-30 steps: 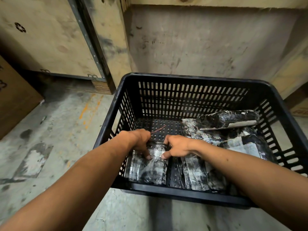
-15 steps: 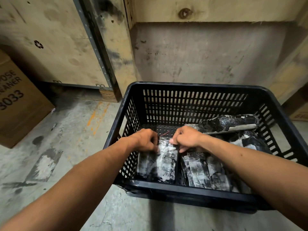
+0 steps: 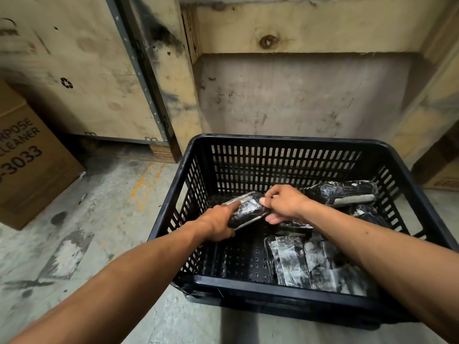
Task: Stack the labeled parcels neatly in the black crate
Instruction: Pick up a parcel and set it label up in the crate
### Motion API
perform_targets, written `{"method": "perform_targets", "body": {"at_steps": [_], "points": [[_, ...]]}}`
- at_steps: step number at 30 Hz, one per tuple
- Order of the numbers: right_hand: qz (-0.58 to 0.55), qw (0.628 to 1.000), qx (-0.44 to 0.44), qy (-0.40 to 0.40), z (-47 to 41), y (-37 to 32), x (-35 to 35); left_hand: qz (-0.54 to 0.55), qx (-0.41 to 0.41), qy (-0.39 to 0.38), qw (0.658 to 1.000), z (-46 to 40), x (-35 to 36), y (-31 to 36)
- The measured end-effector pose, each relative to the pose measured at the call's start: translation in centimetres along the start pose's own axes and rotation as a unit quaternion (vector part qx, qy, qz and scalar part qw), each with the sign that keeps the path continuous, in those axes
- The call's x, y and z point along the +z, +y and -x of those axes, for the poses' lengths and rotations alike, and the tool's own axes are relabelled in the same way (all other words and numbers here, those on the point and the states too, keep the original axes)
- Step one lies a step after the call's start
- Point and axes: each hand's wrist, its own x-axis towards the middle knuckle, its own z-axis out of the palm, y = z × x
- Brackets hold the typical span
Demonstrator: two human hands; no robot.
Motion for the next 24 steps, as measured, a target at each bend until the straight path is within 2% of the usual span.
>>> {"method": "perform_targets", "body": {"at_steps": [1, 3, 6, 8, 10, 13, 15, 20, 24], "points": [[0.103, 0.993, -0.053, 0.019, 0.1, 0.4, -0.1, 0.011, 0.006, 0.009, 1.0, 0.0, -0.4, -0.3], [0.277, 0.948, -0.147, 0.05, -0.1, 1.4, 0.1, 0.034, 0.014, 0.017, 0.999, -0.1, -0.7, -0.6], [0.368, 0.9, -0.231, 0.036, -0.5, 2.4, 0.6, 0.065, 0.03, 0.032, 0.997, -0.1, -0.6, -1.1], [0.39, 0.881, -0.265, 0.034, -1.1, 2.8, 0.9, 0.115, 0.037, 0.043, 0.992, -0.3, -0.7, -1.6], [0.352, 0.892, -0.28, 0.041, -1.7, 2.7, 0.9, 0.186, 0.03, 0.063, 0.98, -0.5, -0.8, -2.0], [0.226, 0.934, -0.274, 0.029, -2.4, 2.3, 0.0, 0.288, 0.026, 0.101, 0.952, -0.5, -1.1, -2.4], [0.161, 0.946, -0.281, 0.026, -2.6, 2.1, -0.7, 0.329, 0.042, 0.127, 0.935, -0.6, -1.6, -2.5], [-0.002, 0.96, -0.278, 0.03, -1.8, 1.3, -1.9, 0.387, 0.083, 0.204, 0.895, -0.5, -3.7, -2.1], [-0.057, 0.95, -0.302, 0.043, -0.7, 0.3, -2.4, 0.419, 0.101, 0.262, 0.864, 0.0, -6.2, -0.8]]}}
